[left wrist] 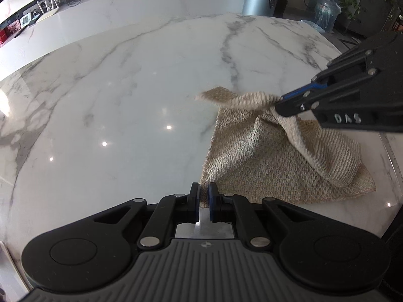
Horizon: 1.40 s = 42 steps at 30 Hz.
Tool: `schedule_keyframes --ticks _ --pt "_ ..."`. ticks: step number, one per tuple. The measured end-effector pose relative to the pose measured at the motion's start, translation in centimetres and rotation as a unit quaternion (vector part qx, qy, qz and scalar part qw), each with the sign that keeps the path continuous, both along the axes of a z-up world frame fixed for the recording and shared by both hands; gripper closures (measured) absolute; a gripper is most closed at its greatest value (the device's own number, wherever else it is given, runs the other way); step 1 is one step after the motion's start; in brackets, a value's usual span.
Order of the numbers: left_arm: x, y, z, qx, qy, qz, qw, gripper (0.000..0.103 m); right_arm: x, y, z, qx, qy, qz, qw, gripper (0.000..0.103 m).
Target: Fold towel
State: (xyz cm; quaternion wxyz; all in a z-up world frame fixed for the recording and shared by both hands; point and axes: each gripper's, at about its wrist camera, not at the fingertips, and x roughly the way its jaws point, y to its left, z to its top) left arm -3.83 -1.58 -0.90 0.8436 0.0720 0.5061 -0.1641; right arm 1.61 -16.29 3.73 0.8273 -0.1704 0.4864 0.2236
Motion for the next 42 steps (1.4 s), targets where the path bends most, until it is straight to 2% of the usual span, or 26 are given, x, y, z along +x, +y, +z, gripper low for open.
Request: schedule_keyframes --ticks 5,12,17,19,23,28,30,34,39,42 --pt "-0.2 1.1 0.3 0.018 -0.001 0.02 0.9996 0.097 3.2 -0.3 0.5 -0.002 -0.005 0.008 1.0 0.101" --pt "-0.3 3.1 0.7 0.028 0.005 0.053 0.9982 0.097 7.1 0.5 -0.9 0.006 -0.011 -0.001 1.0 0.101" --pt "-0.5 3.5 0.4 0.034 0.021 0.055 0.9977 0.097 8.5 0.7 -2.3 0.022 0.011 -0.016 1.0 0.099" --pt "-0.5 3.4 0.2 0.036 0.028 0.053 0.9976 0.097 8.3 0.5 -2.6 0.023 0.016 -0.017 0.999 0.088" --pt "-0.8 3.1 -0.6 0.042 0.046 0.045 0.9971 0.097 7.6 -0.4 -2.2 0.018 -0.001 -0.028 0.999 0.074" --pt "-1.4 2.9 -0.1 0.043 0.04 0.038 0.9975 0.094 6.7 -1.8 -0.9 0.023 -0.009 -0.045 0.999 0.073" --pt "-1.6 2.9 0.5 0.035 0.032 0.034 0.9983 0.082 5.8 -2.3 -0.4 0.034 -0.01 -0.044 0.998 0.073" --pt "-1.4 2.8 1.8 0.029 0.008 0.036 0.9989 0.078 3.8 -2.8 0.2 0.047 -0.011 -0.044 0.998 0.073" --pt "-0.7 2.1 2.7 0.033 -0.013 0.025 0.9991 0.063 1.4 -3.2 0.5 0.05 -0.017 -0.045 0.998 0.073" --pt "0.5 1.2 2.9 0.038 -0.028 0.005 0.9989 0.062 -0.1 -3.5 0.8 0.049 -0.025 -0.046 0.997 0.073"
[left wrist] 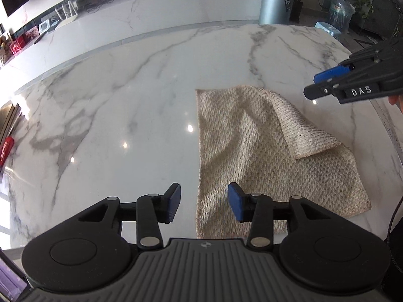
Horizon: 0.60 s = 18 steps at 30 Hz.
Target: Fold towel
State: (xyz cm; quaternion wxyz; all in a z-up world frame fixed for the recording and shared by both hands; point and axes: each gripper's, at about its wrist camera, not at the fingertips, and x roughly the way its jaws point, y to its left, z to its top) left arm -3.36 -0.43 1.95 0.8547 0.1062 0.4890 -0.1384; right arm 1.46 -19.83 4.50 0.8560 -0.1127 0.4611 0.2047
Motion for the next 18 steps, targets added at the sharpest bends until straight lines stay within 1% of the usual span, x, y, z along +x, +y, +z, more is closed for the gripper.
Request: schedule_keyframes --ticks 2,5,9,12,13,15,17,18 --pt "1.0 -0.7 0.0 -0.003 -0.009 -0.018 0.9998 0.062 -1.3 -0.2 0.2 -0.004 -0.009 -0.001 1.0 0.073" --pt "2.3 -1.3 -0.1 -0.008 -0.021 -0.032 0.9993 0.062 -3.2 -0.5 0.3 -0.007 -0.026 -0.002 1.0 0.073" --pt "3.9 -1.7 -0.4 -0.032 -0.022 -0.04 0.9985 0.062 -5.8 -0.2 -0.2 -0.024 -0.047 0.007 0.999 0.073" --pt "4.7 -2.2 -1.0 -0.03 -0.023 -0.05 0.998 0.062 -7.5 0.4 -0.8 -0.041 -0.064 0.021 0.997 0.073" --pt "4.9 -2.3 -1.2 -0.025 -0.022 -0.055 0.9979 0.062 -8.1 0.8 -1.1 -0.05 -0.072 0.029 0.996 0.073" --pt "4.8 -2.5 -1.5 -0.022 -0.025 -0.064 0.9974 0.062 -9.3 1.8 -2.0 -0.089 -0.093 0.055 0.99 0.073" --pt "4.7 -2.6 -2.1 -0.025 -0.021 -0.075 0.9967 0.063 -10.2 2.9 -3.0 -0.137 -0.116 0.077 0.981 0.073" --pt "4.7 -2.5 -2.3 -0.028 -0.019 -0.075 0.9966 0.064 -10.4 3.3 -3.5 -0.152 -0.123 0.089 0.977 0.073"
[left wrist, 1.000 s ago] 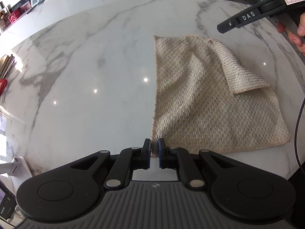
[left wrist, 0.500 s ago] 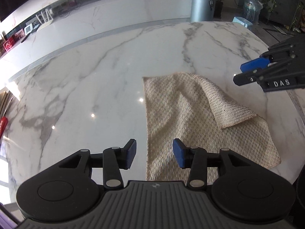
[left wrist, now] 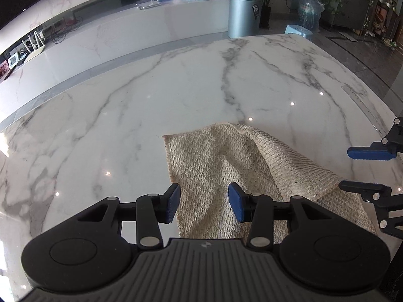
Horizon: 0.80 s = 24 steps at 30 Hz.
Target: Fold towel
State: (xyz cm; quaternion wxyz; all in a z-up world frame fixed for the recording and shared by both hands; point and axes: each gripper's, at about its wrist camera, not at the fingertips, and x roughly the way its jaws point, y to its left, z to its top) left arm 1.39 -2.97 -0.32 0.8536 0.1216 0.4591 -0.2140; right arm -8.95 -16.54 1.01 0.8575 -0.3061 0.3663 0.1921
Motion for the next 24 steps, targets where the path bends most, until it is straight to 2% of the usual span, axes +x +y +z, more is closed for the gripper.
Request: schedule_keyframes --ticks 3,7,8,10,11,12,15,19,24 --pt "0.2 0.2 -0.6 -0.008 0.009 0.005 0.9999 0.07 0.1 0.7 -1.1 -0.017 0.004 0.019 1.0 0.073" --pt "0.3 0.4 -1.4 -0.005 0.02 0.01 0.9998 0.073 0.2 1.2 -1.6 -0.025 0.002 0.031 0.999 0.073" --pt "0.3 0.5 -1.7 -0.002 0.024 0.01 0.9997 0.075 0.4 1.1 -1.5 -0.021 0.001 0.024 1.0 0.074" --pt "0.3 0.7 -2.0 0.003 0.028 0.015 0.9995 0.076 1.5 0.5 -1.5 -0.001 0.011 -0.005 1.0 0.083" --pt "0.2 0.8 -2.2 0.005 0.029 0.018 0.9994 0.076 2.0 0.1 -1.4 0.009 0.016 -0.018 1.0 0.096" --pt "0.1 0.9 -2.2 0.003 0.029 0.019 0.9994 0.076 2.4 -0.2 -1.3 0.016 0.016 -0.029 0.999 0.098" --pt "0.0 1.2 -2.2 0.006 0.032 0.032 0.999 0.076 3.8 -1.6 -0.8 0.064 0.028 -0.061 0.996 0.1" --pt "-0.7 2.0 -2.1 0.011 0.039 0.065 0.9971 0.076 5.9 -3.5 -0.8 0.096 0.048 -0.112 0.988 0.1" --pt "-1.9 2.6 -2.0 0.013 0.045 0.083 0.9954 0.076 7.9 -5.6 -1.6 0.147 0.091 -0.163 0.971 0.099"
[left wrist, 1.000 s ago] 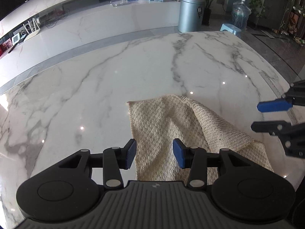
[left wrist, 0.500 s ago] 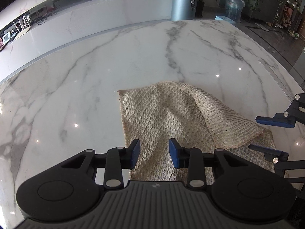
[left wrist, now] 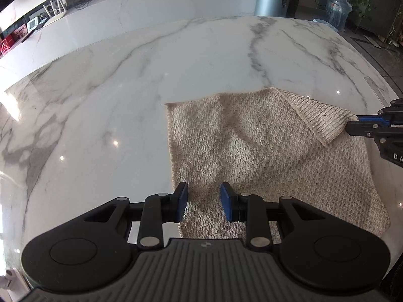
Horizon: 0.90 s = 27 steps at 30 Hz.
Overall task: Fold towel
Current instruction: 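Lay the towel flat on the table and open both grippers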
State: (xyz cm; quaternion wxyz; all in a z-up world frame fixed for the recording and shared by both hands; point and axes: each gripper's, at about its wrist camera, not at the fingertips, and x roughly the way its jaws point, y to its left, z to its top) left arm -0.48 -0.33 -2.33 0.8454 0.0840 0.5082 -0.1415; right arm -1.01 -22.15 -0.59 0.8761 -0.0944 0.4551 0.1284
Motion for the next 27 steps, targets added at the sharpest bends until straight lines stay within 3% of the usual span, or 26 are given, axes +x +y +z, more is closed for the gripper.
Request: schedule_keyframes --ticks 3,10,20,25,27 --pt "-0.6 0.1 0.1 0.003 0.002 0.005 1.0 0.076 0.8 -0.9 -0.3 0.013 0.014 -0.031 0.999 0.092" --pt "-0.7 0.0 0.1 0.003 0.0 0.008 1.0 0.076 0.5 -2.6 0.3 0.015 -0.002 -0.074 0.997 0.091" --pt "-1.0 0.5 0.6 -0.021 -0.008 0.0 0.9997 0.076 -1.0 -0.9 1.0 0.017 -0.002 -0.021 1.0 0.086" --pt "-2.1 -0.1 1.9 -0.018 -0.021 -0.045 0.9986 0.073 -2.9 -0.3 2.1 0.025 -0.001 0.013 1.0 0.073" --pt "-2.6 -0.3 2.2 -0.007 -0.022 -0.065 0.9976 0.066 -3.6 -0.1 2.4 0.024 0.005 0.025 0.999 0.072"
